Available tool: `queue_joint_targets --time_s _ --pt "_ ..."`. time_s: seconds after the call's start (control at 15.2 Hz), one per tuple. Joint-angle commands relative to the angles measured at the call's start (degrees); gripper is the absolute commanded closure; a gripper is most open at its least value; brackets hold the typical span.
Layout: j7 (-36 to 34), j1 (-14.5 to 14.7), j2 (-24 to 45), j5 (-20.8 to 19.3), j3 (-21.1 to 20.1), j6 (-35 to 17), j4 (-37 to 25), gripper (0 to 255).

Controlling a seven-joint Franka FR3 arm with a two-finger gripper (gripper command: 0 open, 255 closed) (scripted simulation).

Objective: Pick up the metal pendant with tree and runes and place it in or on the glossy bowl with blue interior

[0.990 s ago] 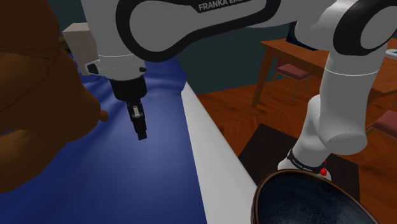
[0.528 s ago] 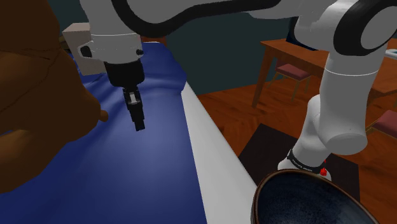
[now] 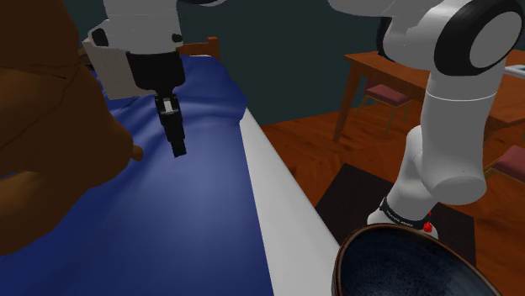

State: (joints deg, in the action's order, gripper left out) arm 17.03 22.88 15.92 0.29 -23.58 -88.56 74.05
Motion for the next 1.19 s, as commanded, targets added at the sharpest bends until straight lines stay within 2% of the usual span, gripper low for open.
queue_joint_targets --time_s 0.0,0.73,0.92,1.12 --pt "-0.18 0.18 0.37 -0.16 -0.03 1.73 -2.05 255" --pt "-1.84 2.88 6.0 -2.45 -0.25 12.72 -18.53 255" --pt "-2.82 1.28 -2.67 0.81 -1.14 8.39 -6.08 255" --pt "-3.76 0.83 -9.72 3.67 -1.77 5.75 2.93 255"
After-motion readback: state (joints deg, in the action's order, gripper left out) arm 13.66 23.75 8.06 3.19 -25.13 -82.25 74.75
